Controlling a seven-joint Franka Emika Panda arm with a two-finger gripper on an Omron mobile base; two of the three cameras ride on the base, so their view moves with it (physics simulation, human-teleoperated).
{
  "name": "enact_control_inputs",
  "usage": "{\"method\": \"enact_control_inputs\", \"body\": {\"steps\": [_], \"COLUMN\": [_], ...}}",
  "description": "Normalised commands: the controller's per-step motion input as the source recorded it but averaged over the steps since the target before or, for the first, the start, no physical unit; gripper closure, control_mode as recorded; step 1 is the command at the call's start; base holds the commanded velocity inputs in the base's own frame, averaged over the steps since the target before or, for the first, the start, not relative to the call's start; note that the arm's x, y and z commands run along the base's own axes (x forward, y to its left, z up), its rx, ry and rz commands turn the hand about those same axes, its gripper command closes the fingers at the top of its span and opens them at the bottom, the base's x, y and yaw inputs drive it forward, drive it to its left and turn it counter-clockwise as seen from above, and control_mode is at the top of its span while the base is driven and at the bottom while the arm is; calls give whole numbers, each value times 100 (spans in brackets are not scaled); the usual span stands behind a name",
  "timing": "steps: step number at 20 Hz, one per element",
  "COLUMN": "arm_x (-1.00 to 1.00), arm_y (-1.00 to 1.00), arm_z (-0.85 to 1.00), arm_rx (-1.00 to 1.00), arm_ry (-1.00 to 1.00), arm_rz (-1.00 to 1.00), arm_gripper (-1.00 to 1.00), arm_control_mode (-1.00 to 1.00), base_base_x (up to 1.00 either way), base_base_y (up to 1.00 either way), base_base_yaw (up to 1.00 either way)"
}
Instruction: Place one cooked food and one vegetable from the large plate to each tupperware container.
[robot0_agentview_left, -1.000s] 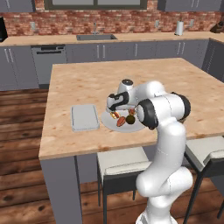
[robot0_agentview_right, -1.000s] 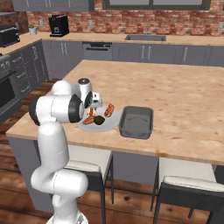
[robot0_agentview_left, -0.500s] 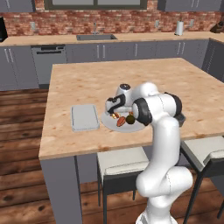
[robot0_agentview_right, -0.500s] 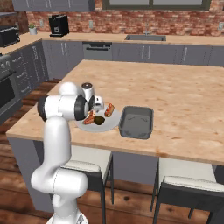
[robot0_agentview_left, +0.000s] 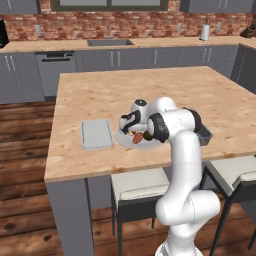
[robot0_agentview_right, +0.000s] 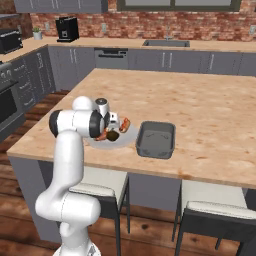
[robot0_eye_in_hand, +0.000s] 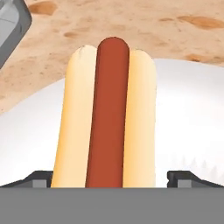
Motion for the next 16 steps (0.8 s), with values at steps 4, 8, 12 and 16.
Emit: {"method": "enact_control_inputs", "body": {"steps": [4,8,12,16], "arm_x": [8,-6,-49,-46], "arm_y": [16,0,16,23], "arm_z": [-40,-17,11,71], "arm_rx": [0,0,0,0], "arm_ry": [0,2,-2,-10], "arm_rz": [0,0,0,0], "arm_gripper": [100,100,100,100], "arm_control_mode": [-100,-100,-100,-100], "base_base_x": [0,0,0,0], "base_base_y": [0,0,0,0], "base_base_yaw": [0,0,0,0]}}
